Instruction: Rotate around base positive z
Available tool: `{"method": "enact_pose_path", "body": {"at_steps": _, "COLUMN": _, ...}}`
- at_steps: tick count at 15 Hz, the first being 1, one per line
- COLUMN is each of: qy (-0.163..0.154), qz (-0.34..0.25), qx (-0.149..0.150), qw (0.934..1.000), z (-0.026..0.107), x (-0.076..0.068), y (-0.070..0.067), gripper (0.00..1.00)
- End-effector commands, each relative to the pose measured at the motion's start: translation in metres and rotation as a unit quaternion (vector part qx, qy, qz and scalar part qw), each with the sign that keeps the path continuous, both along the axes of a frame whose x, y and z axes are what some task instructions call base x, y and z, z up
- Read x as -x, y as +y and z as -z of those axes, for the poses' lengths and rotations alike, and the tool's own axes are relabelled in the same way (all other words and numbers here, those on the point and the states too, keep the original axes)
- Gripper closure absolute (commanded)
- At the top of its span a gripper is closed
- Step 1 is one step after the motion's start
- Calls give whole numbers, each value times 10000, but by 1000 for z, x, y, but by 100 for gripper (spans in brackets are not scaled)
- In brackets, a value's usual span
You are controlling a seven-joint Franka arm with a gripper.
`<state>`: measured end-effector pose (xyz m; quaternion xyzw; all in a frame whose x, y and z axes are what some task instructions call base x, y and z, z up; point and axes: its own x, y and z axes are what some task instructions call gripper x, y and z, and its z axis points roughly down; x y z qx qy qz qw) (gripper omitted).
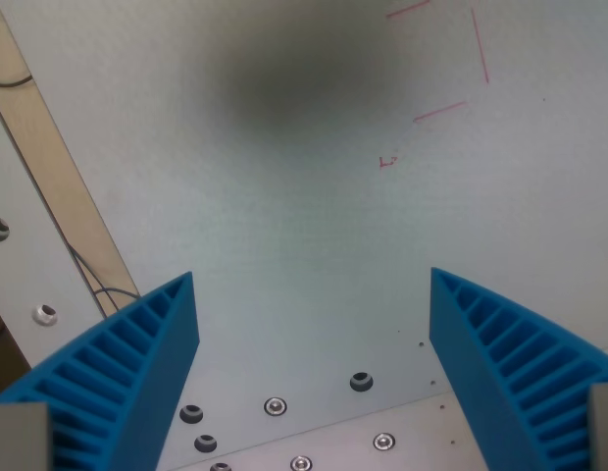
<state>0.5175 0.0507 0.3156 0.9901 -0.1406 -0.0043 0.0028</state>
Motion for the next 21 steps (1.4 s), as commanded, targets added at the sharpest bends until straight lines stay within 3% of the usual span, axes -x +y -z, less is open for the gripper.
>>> {"method": "enact_pose_path", "body": {"at_steps": 1, "qy": -14, "qz": -61, "qx": 0, "qw": 10000, "z": -1, "x": 0, "y": 0, "gripper": 0}}
{"method": "enact_pose_path", "body": {"at_steps": 11, "qy": -14, "qz": -727, "qx": 1, "qw": 9974, "z": -1, "x": 0, "y": 0, "gripper": 0}}
{"method": "enact_pose_path", "body": {"at_steps": 21, "qy": -14, "qz": -1390, "qx": 2, "qw": 9903, "z": -1, "x": 0, "y": 0, "gripper": 0}}
